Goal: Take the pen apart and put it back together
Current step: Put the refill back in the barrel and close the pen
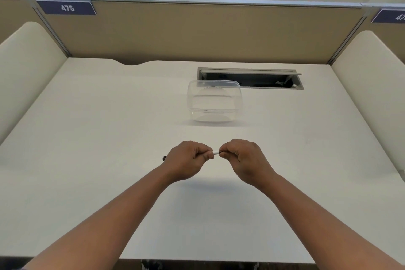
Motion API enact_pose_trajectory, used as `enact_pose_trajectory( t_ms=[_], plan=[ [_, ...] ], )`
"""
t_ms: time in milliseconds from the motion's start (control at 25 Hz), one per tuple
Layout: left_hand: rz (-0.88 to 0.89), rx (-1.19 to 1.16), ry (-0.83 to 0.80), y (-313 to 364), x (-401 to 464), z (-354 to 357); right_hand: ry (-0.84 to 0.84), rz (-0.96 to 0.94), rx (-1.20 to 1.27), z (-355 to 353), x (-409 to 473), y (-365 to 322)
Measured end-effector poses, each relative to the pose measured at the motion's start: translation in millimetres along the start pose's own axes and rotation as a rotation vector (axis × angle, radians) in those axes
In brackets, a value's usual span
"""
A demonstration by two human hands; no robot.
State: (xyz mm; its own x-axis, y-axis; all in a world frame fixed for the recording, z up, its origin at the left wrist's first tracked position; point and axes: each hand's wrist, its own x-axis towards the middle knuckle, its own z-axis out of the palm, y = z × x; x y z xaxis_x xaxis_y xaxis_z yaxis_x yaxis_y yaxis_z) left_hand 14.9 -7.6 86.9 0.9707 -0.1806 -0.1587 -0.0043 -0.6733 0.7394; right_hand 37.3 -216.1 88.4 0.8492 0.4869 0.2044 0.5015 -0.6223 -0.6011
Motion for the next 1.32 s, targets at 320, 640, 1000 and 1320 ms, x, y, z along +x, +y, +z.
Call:
enact_pose_trajectory(
  t_ms=[320, 640, 1000, 1320],
  plan=[
    [0.393, 0.434, 0.263, -7.2, -3.8, 14.0, -0.27, 0.649, 0.557, -12.4, 7.0, -9.2],
    [0.045, 0.171, 0.061, -1.0, 6.1, 12.7, -0.097, 0.386, 0.234, -6.4, 6.1, -3.0],
    [0.233, 0.32, 0.119, -6.6, 7.1, 17.9, -0.221, 0.674, 0.588, -6.1, 7.3, 1.3],
    [0.275, 0.259, 0.098, -11.5, 12.0, 10.8, -0.098, 0.654, 0.73, -4.6, 6.4, 8.2]
  ],
)
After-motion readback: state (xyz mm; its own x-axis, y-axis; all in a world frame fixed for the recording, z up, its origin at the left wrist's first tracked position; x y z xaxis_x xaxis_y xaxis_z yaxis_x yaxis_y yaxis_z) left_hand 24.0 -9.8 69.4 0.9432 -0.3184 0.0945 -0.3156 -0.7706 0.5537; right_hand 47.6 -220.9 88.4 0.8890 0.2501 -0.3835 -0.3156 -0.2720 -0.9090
